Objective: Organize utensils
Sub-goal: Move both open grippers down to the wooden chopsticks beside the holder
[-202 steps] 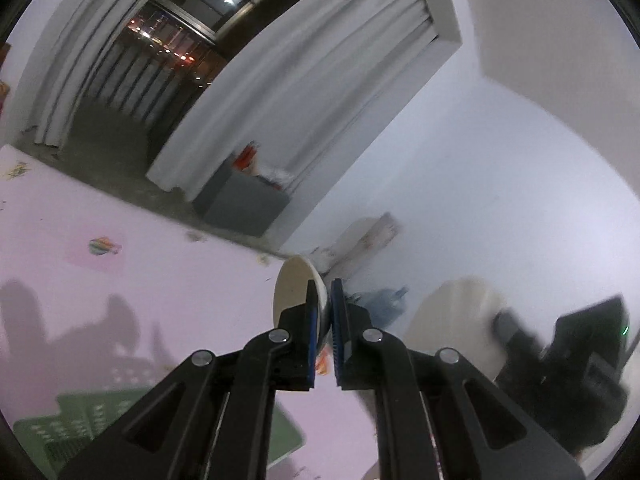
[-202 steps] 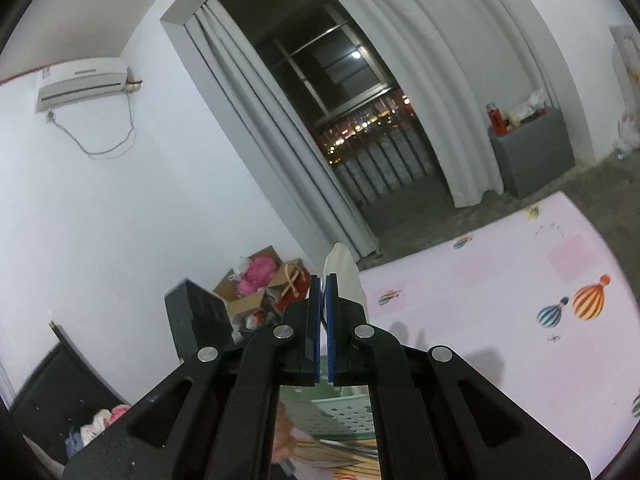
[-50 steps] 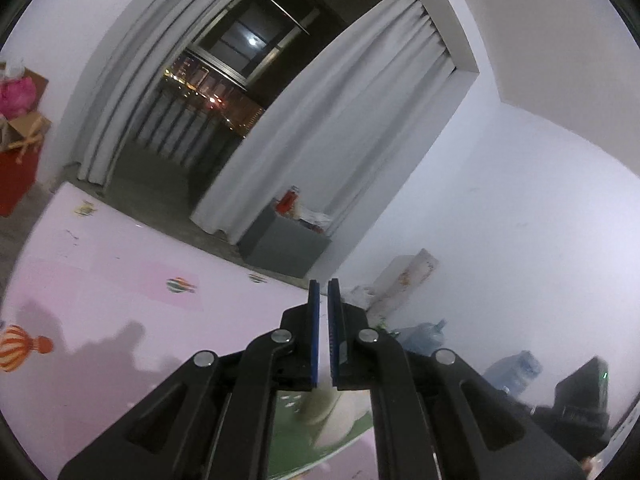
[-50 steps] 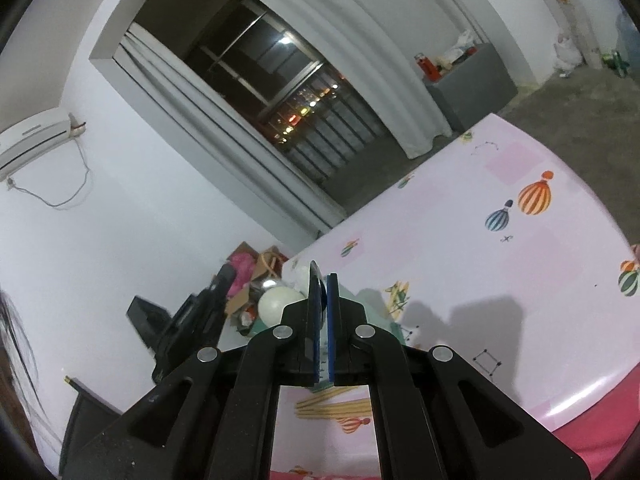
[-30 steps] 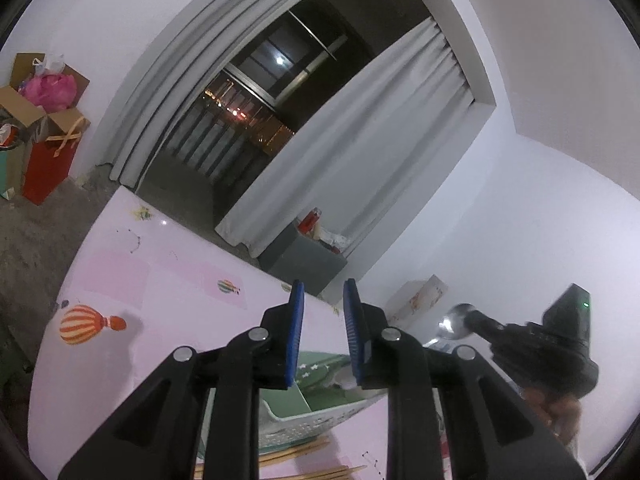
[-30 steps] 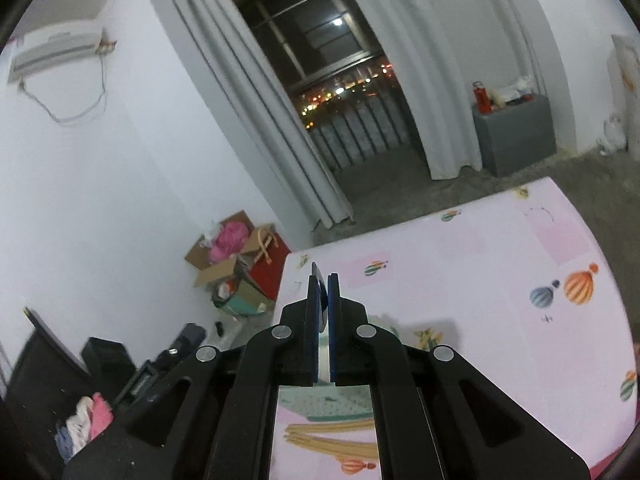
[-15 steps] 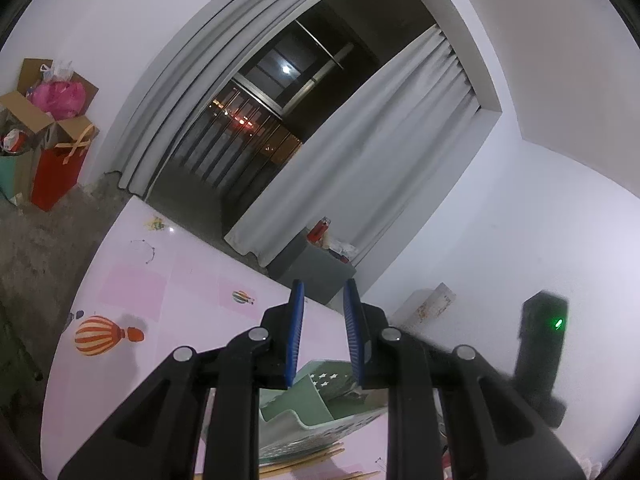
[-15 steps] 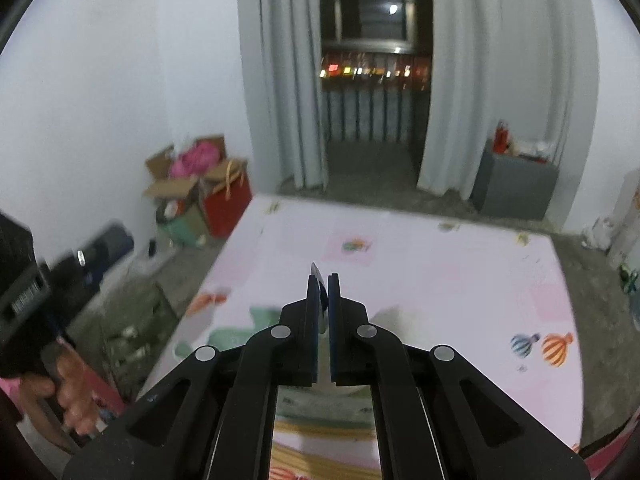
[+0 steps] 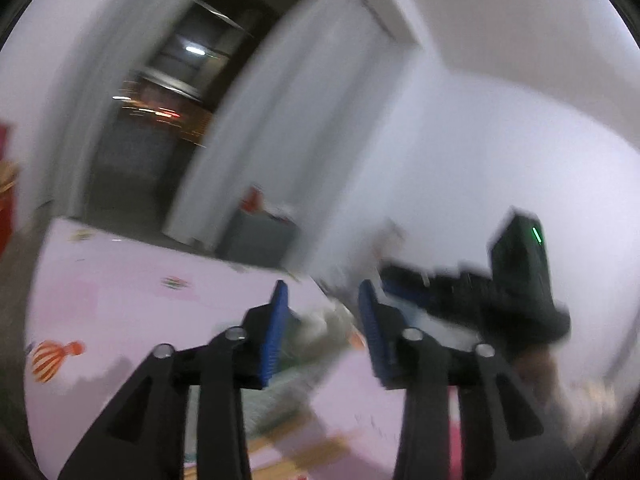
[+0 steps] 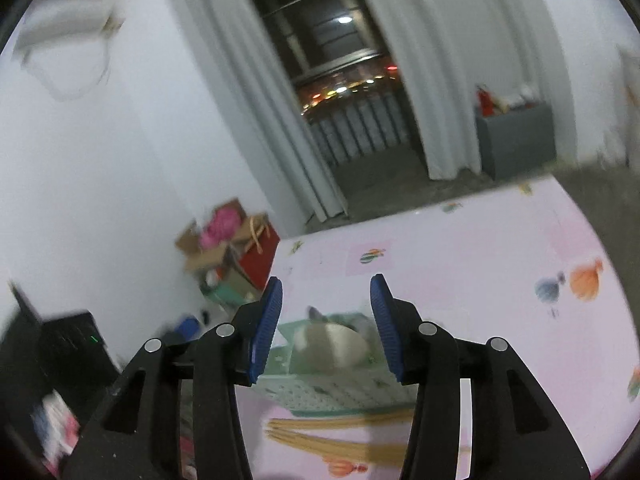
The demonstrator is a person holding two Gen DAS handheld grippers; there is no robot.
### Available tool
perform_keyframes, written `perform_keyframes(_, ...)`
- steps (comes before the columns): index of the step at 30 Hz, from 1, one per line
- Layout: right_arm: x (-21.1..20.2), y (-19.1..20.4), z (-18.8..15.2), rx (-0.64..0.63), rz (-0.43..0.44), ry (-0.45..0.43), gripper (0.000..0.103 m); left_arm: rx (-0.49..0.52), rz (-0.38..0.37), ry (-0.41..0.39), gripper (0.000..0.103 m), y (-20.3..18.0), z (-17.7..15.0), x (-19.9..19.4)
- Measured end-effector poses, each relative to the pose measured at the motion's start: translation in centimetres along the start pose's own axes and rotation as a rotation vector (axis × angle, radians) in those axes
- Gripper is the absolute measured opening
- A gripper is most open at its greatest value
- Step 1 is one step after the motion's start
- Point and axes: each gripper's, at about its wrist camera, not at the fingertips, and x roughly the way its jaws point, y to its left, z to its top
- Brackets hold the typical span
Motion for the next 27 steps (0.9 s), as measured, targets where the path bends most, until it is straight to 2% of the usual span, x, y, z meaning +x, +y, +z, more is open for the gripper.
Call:
perform_keyframes(2,-0.7,-2.0,-1.1,0.053,-0.020,0.026,0.045,0.057,-0.023,0.069,0.037,-0.9,-1.0,1.3)
perform_keyframes(4,-0.4,-4.0,-3.1,0.077,-0.060,0.086,0.045,0.065,-0.057,0.133,0.037,-1.2,-1.9,2.3)
perform_keyframes(5,-0.3,-5.3,-4.4,0.096,-0.100,0.121,0.045,0.075,-0.090,0.188,0.037,-1.6,-2.6,3.1)
perform_keyframes(7,-0.2,-7.4,-6.1,0.156,-0.127,0.147,0.045,0.115,-0.138,0.286,0.037,-2.7,-3.9,4.4)
perform_keyframes(9,-0.2,-9.4,-7.5,0.233,-0.152,0.156,0.045,0.167,-0.147,0.388,0.037,-3.8,-5.7,6.0)
perform_keyframes(11,0.2,-11.1,-8.7,0.292,-0.164,0.169,0.043,0.164,-0.121,0.453,0.037,-3.8,-7.5,7.3)
perform_keyframes(14,1.4,-12.4,-10.5,0.323,-0.163,0.222,0.042,0.047,-0.064,0.518,0.036,-1.7,-9.0,8.0)
perform_keyframes(17,2.5,-12.5,-12.2,0.328,-0.134,0.272,0.042,-0.018,0.027,0.568,0.033,0.6,-9.2,6.7)
perform_keyframes(21,3.7,-10.5,-14.1,0.285,-0.052,0.329,0.041,0.034,0.183,0.623,0.033,2.2,-8.8,3.0)
perform_keyframes(24,3.3,-9.2,-15.2,0.314,0.012,0.357,0.041,0.075,0.248,0.687,0.033,3.1,-8.6,1.9)
perform_keyframes(27,3.5,-7.2,-16.0,0.284,0.073,0.386,0.041,0.094,0.305,0.735,0.033,3.2,-8.5,3.1)
